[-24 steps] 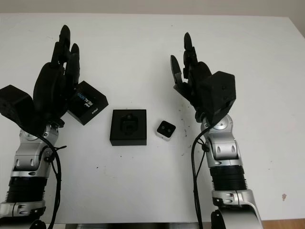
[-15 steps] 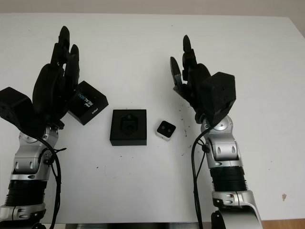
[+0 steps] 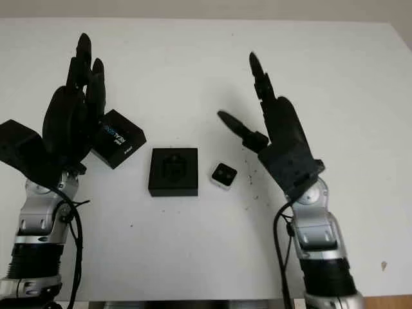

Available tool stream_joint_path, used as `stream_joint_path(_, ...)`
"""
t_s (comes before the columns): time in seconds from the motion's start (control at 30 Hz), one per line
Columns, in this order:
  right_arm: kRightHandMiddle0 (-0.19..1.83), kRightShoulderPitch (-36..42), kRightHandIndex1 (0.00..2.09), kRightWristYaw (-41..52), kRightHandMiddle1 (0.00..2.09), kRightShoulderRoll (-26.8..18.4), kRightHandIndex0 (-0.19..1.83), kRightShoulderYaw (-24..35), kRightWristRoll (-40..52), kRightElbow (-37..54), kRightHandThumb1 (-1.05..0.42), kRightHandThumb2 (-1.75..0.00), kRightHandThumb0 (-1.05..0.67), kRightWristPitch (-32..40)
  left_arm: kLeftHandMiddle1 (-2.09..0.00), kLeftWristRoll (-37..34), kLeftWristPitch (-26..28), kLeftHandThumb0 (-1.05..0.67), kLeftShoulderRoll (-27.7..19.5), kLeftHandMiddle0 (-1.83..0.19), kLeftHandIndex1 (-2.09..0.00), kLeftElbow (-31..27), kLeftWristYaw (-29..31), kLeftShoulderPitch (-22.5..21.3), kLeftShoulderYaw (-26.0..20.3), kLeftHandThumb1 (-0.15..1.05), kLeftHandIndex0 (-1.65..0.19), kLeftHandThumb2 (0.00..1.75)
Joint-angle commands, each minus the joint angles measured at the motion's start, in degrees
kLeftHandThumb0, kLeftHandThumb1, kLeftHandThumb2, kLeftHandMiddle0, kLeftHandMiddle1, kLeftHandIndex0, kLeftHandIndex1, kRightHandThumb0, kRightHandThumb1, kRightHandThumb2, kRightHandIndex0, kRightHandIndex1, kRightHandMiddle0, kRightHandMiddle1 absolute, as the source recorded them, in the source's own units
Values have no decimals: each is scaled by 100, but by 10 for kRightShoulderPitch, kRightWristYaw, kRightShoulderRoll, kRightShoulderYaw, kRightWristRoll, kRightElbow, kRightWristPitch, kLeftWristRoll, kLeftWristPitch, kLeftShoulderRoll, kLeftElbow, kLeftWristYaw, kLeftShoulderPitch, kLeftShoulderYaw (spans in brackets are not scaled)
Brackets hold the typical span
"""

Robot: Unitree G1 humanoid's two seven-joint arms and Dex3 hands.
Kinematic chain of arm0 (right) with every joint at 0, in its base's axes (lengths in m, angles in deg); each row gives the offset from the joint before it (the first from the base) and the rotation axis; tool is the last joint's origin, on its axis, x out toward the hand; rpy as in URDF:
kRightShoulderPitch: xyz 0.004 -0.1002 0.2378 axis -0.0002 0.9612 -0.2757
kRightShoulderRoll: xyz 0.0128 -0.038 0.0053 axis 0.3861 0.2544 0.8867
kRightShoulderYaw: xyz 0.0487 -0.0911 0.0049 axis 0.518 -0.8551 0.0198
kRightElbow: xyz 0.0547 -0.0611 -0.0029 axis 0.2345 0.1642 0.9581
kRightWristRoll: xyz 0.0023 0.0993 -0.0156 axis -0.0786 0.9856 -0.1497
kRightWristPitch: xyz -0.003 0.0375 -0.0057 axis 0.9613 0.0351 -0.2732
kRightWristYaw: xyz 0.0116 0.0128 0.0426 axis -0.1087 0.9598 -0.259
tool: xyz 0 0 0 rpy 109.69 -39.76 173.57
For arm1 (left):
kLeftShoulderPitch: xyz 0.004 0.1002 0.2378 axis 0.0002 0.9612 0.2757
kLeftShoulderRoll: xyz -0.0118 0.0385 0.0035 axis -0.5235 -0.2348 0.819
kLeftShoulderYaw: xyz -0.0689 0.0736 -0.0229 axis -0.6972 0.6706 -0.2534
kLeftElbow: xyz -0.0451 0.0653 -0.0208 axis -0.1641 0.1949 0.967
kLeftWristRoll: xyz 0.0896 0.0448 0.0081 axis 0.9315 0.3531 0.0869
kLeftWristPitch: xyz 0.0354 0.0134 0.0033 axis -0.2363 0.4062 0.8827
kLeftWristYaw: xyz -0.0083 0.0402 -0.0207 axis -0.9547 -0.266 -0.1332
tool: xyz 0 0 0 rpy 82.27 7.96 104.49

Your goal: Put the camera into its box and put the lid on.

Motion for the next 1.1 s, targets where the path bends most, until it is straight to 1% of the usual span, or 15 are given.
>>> stream_joint_path(0.0,13,38,11,7,12,-18,6,-6,-27,57,-97,-5,-77,1,0,0,1,-78,1,19,0,-6,0,8,1,105,19,57)
stream_joint_path(0.1,15,87,9,22,11,-33,5,-8,-55,114,-93,-4,-74,-5,0,-2,6,-77,2,19,0,-11,0,9,1,105,19,58)
stream_joint_path(0.17,16,118,8,37,10,-46,5,-13,-91,152,-93,-4,-76,2,0,-3,5,-76,4,19,0,-10,1,9,2,105,19,58)
stream_joint_path(0.23,17,145,7,44,9,-50,3,-16,-118,182,-93,-5,-77,1,0,-2,3,-76,6,19,0,-8,-1,8,3,105,19,58)
stream_joint_path(0.43,23,188,7,41,9,-54,5,-35,-224,220,-96,-6,-84,-12,0,1,6,-75,7,19,0,-6,-2,4,7,105,19,58)
stream_joint_path(0.67,31,173,7,34,10,-44,9,-52,-327,213,-98,-6,-83,-12,0,4,3,-75,8,19,0,3,-2,-2,11,105,19,55)
stream_joint_path(0.8,38,153,8,23,12,-43,12,-55,-350,198,-99,-6,-81,-20,0,2,-5,-76,12,19,0,13,-3,-6,12,105,19,53)
stream_joint_path(1.07,52,87,11,66,17,-59,23,-58,-408,175,-97,-5,-85,-12,0,5,-5,-75,15,19,0,13,-8,-10,13,105,19,50)
